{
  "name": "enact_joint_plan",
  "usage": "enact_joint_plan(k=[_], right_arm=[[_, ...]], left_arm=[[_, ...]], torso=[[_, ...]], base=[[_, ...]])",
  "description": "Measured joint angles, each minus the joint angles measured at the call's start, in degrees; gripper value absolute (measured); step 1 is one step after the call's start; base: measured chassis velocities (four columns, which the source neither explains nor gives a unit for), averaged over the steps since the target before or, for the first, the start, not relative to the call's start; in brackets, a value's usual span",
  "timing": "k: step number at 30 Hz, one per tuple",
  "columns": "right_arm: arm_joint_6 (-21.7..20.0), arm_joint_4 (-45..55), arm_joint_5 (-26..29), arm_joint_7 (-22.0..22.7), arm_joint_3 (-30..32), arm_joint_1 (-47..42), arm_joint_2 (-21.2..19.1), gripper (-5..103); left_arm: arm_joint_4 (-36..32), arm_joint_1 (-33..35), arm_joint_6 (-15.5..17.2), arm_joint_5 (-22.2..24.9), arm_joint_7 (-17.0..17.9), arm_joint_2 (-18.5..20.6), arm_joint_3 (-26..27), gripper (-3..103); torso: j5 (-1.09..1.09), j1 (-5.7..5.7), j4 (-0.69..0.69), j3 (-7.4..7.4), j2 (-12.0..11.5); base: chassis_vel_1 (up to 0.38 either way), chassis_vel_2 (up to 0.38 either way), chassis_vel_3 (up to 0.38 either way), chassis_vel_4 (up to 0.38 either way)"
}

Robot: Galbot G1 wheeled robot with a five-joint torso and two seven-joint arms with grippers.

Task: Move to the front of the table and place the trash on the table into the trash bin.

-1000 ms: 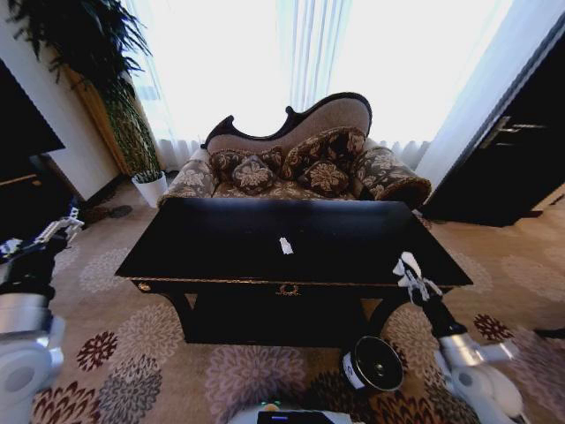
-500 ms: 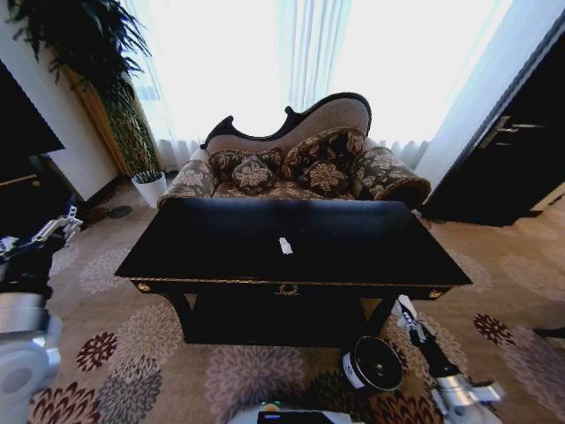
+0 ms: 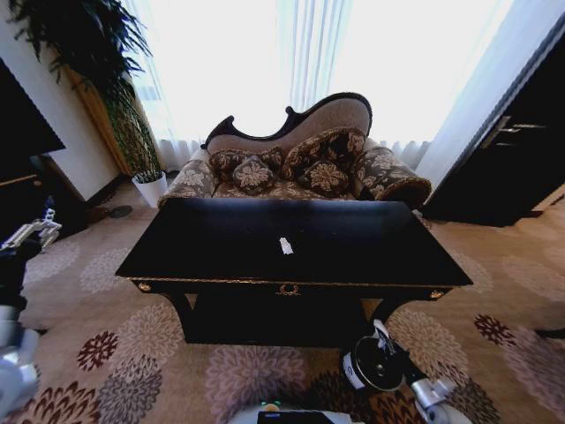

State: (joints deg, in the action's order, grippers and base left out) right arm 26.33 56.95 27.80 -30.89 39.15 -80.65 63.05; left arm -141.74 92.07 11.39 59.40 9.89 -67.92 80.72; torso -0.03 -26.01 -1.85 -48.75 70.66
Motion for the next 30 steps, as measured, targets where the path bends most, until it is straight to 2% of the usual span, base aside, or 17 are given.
enact_joint_plan(k=[2,6,7,10,11,12,15,16,19,21,28,29,30], right_arm=[[-0.7,-0.7,-1.5,1.8,-0.3,0.3,0.0,1],[-2.1,-4.5,-9.2,8.8,-1.6,2.0,0.0,1],[-2.1,-4.5,-9.2,8.8,-1.6,2.0,0.0,1],[-4.2,-6.1,-10.9,13.7,-3.4,3.0,0.4,1],[-4.9,-6.5,-11.0,15.5,-4.1,3.5,0.6,1],[-4.9,-6.5,-11.0,15.5,-4.1,3.5,0.6,1],[-8.5,-7.1,-9.4,21.9,-6.9,5.3,2.0,1],[-8.5,-7.1,-9.4,21.9,-6.9,5.3,2.0,1],[-11.3,-7.9,-7.2,26.2,-9.2,7.4,3.2,1],[-12.0,-8.9,-7.4,27.8,-10.2,8.8,4.0,1],[-12.5,-12.1,-10.0,29.1,-10.8,10.8,5.3,1],[-12.5,-12.6,-10.3,29.1,-10.8,11.1,5.3,6],[-12.6,-13.1,-10.4,29.3,-10.8,11.5,5.3,6]], left_arm=[[0.2,0.1,0.0,0.0,0.0,0.1,0.2,100],[0.6,0.1,0.0,-0.1,0.0,0.2,0.3,100],[0.6,0.1,0.0,-0.1,0.0,0.2,0.3,100],[0.7,0.1,0.0,-0.3,0.0,0.2,0.0,100],[1.0,0.1,0.0,-0.3,0.0,0.3,0.0,100],[1.0,0.1,0.0,-0.3,0.0,0.3,0.0,100],[2.1,0.1,0.0,-0.2,0.0,1.4,1.0,100],[2.1,0.1,0.0,-0.2,0.0,1.4,1.0,100],[2.7,0.4,0.0,0.0,0.0,1.9,1.9,100],[2.8,0.6,0.0,0.0,0.0,1.9,2.0,100],[3.0,1.0,-0.1,-0.2,0.0,1.8,2.1,100],[3.1,1.0,-0.1,-0.2,0.0,1.9,2.3,100],[3.2,1.1,-0.1,-0.2,-0.1,2.0,2.5,100]], torso=[[0.01,0.00,0.00,0.00,0.0],[0.01,0.00,-0.01,0.00,0.0],[0.01,0.00,-0.01,0.00,0.0],[0.01,0.00,-0.02,0.00,0.0],[0.01,0.00,-0.01,0.00,0.0],[0.01,0.00,-0.01,0.00,0.0],[0.01,0.00,-0.01,0.00,0.0],[0.01,0.00,-0.01,0.00,0.0],[0.01,0.00,-0.01,0.00,0.0],[0.01,0.00,0.00,0.00,0.0],[0.00,0.00,0.00,0.00,0.0],[0.01,0.00,-0.01,0.00,0.0],[0.01,0.00,-0.02,0.00,0.0]], base=[[0.000,0.000,0.000,0.000],[0.000,0.000,0.000,0.000],[0.000,0.000,0.000,0.000],[0.000,0.000,0.000,0.000],[0.000,0.000,0.000,0.000],[0.000,0.000,0.000,0.000],[0.000,0.000,0.000,0.000],[0.000,0.000,0.000,0.000],[0.000,0.000,0.000,0.000],[0.000,0.000,0.000,0.000],[0.000,0.000,0.000,0.000],[0.000,0.000,0.000,0.000],[0.000,0.000,0.000,0.000]])
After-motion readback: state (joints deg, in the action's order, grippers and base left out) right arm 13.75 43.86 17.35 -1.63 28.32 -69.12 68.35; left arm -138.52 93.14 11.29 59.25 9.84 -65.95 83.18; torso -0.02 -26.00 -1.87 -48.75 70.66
